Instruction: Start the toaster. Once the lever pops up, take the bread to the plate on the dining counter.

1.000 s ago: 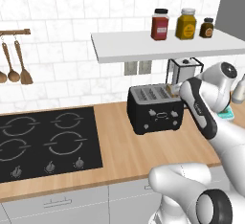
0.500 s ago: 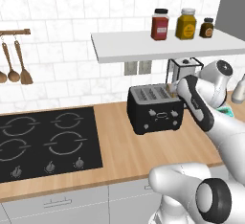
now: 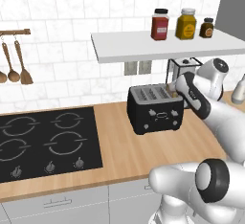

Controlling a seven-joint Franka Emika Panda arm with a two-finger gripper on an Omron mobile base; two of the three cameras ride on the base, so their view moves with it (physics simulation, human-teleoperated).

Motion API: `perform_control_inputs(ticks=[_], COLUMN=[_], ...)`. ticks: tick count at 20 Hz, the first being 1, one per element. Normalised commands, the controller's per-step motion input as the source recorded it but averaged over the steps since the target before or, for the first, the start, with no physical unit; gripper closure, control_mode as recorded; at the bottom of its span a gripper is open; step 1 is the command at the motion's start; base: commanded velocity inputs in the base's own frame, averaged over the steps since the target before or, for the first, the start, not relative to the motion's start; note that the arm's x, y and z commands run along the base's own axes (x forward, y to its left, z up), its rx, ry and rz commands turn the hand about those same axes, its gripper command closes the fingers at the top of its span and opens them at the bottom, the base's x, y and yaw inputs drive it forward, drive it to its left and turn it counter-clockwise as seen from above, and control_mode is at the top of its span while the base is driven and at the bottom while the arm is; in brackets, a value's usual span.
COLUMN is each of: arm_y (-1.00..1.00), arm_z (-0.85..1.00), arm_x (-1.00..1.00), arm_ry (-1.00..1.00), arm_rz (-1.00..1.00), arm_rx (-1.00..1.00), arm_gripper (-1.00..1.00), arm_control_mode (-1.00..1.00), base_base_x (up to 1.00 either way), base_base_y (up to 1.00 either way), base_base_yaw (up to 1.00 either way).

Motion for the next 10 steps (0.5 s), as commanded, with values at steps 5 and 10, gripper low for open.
perform_control_inputs(ticks=[5, 10], arm_y=[-0.03, 0.0], arm_z=[-0.22, -0.08], arm_x=[0.02, 0.11], arm_ry=[0.1, 0.03], arm_rz=[0.0, 0.0], arm_rx=[0.0, 0.0], arm_gripper=[-1.0, -1.0], arm_control_mode=[-1.0, -1.0], base_base_x=[0.0, 0.0], base_base_y=[0.0, 0.0], base_base_yaw=[0.0, 0.0])
